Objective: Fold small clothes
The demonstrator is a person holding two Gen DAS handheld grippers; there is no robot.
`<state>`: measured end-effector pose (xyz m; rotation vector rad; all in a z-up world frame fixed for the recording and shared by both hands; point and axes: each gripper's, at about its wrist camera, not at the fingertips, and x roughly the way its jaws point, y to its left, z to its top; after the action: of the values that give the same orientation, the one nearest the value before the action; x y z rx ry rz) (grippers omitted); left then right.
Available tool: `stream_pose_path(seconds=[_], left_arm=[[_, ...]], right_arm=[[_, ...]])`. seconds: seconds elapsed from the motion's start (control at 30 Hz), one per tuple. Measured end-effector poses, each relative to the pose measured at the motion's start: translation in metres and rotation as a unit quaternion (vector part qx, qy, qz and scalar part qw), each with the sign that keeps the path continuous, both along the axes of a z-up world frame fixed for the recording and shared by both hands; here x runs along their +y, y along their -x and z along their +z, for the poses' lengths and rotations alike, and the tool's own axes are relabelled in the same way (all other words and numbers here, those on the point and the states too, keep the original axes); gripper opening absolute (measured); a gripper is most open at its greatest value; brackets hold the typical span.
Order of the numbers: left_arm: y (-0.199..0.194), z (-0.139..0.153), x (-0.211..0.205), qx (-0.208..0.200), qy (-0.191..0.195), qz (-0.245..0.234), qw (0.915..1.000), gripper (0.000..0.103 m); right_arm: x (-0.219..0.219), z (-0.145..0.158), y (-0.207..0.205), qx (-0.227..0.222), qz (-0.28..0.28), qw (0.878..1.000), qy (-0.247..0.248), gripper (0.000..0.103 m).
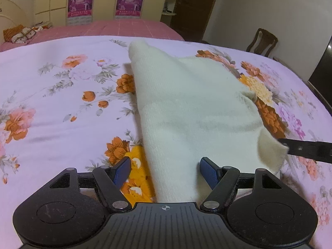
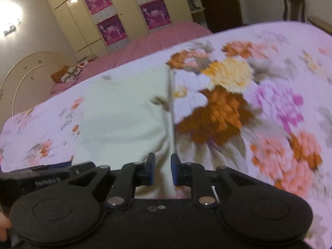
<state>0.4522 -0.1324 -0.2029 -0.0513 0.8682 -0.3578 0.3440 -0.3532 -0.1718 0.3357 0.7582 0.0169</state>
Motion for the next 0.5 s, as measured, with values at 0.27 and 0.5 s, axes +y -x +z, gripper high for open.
stream_pose_path(seconds=[0.27, 0.5], left_arm=[[0.001, -0.001, -0.001, 0.002, -0.001, 0.002, 1.0000, 0.073], [0.004, -0.002, -0.001, -0.002, -0.004, -0.004, 1.0000, 0.073]], right_arm=[[0.019, -0.017, -0.005, 0.035, 0.031, 0.998, 0.043, 0.011], [0.031, -0.027, 0.001, 0.057, 0.058, 0.994, 0.075, 0.002]])
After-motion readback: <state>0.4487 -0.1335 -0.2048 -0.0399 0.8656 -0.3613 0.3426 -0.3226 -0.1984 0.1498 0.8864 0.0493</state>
